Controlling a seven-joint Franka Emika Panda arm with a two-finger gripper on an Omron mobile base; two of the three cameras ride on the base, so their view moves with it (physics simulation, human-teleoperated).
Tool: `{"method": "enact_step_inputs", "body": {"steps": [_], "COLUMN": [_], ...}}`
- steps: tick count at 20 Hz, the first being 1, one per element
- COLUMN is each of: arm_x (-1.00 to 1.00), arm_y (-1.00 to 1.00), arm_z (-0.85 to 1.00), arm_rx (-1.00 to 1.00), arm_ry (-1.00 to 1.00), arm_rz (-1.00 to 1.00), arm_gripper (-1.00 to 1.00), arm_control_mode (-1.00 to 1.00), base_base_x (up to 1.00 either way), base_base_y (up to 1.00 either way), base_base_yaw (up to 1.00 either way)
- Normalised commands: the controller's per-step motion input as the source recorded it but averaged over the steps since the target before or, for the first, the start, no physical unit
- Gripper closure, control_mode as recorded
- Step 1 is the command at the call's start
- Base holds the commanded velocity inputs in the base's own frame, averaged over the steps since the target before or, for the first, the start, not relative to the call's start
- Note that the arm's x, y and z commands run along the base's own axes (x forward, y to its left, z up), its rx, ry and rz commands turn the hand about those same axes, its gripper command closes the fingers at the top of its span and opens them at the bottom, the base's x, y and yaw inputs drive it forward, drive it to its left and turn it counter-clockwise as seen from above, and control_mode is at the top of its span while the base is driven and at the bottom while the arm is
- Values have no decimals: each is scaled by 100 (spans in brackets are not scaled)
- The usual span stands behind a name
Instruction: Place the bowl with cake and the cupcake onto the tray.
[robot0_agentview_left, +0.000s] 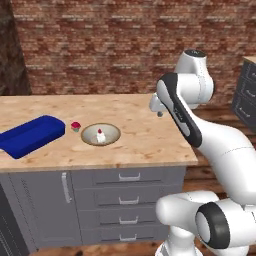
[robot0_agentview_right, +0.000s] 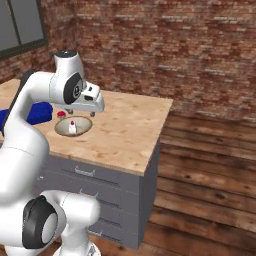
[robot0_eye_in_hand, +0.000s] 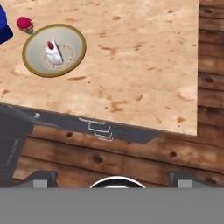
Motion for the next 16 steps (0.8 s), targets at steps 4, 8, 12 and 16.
{"method": "enact_step_inputs", "body": {"steps": [4, 8, 12, 16], "arm_x": [0, 0, 0, 0], "arm_y": [0, 0, 0, 0], "arm_z": [0, 0, 0, 0], "arm_rx": [0, 0, 0, 0], "arm_ry": [0, 0, 0, 0], "arm_rz": [0, 0, 0, 0], "arm_gripper": [-100, -100, -100, -100], "arm_control_mode": [100, 100, 100, 100], "base_base_x": [3, 24, 40, 51], "base_base_y": [61, 39, 60, 69], "base_base_yaw": [-24, -11, -11, -12]}}
